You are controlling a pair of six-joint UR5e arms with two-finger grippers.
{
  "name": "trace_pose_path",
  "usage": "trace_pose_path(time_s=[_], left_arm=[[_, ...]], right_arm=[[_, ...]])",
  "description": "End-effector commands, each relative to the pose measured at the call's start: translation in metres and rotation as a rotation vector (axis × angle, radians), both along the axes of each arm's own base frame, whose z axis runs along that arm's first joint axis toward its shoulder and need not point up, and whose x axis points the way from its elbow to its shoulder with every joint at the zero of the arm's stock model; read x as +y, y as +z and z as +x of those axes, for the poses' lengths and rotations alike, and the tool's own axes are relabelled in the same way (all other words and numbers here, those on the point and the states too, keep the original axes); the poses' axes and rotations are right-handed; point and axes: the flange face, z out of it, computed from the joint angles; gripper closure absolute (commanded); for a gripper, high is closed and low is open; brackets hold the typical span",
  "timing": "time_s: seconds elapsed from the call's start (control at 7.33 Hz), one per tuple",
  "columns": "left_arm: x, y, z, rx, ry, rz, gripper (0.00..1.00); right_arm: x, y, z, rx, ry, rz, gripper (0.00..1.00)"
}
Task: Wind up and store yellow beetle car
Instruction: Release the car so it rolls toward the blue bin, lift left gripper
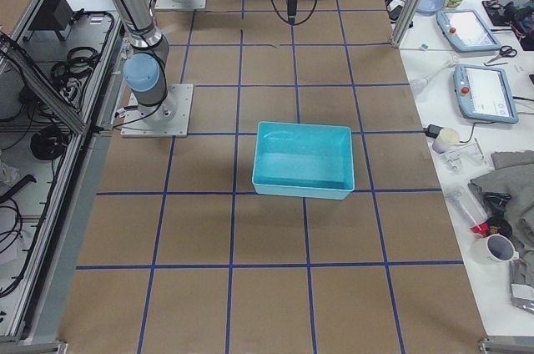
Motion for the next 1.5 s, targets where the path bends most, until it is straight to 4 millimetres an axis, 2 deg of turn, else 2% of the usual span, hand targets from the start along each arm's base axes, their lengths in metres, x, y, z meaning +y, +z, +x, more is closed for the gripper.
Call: trace_pose_path(time_s=[0.0,0.14,0.27,0.55,0.68,0.82,0.95,1.09,1.36], left_arm=[[-0.001,0.010,-0.007,-0.001,-0.012,-0.015,0.17],[-0.001,0.020,-0.020,-0.003,-0.010,-0.023,0.17],[-0.002,0.032,-0.051,0.016,-0.028,-0.045,0.17],[0.009,0.061,-0.118,0.047,0.055,-0.036,0.18],[0.015,0.074,-0.138,0.093,0.097,-0.034,0.20],[0.021,0.086,-0.147,0.130,0.150,-0.027,0.20],[0.031,0.107,-0.152,0.163,0.201,-0.010,0.20],[0.036,0.134,-0.155,0.166,0.269,0.001,0.20],[0.052,0.194,-0.182,0.155,0.425,0.002,0.20]], right_arm=[[0.000,0.000,0.000,0.000,0.001,0.000,0.00],[0.000,-0.001,0.000,0.000,-0.001,0.001,0.00],[0.000,-0.001,0.000,0.000,0.001,0.001,0.00],[0.000,-0.001,0.000,0.000,-0.001,0.001,0.00],[0.000,-0.002,0.000,0.000,-0.001,0.004,0.00],[0.000,-0.001,0.000,0.000,0.001,0.003,0.00],[-0.001,-0.001,-0.001,0.002,0.002,0.001,0.00],[-0.002,-0.003,-0.001,0.002,0.001,0.006,0.00],[-0.005,-0.003,-0.004,0.003,-0.009,0.003,0.00]])
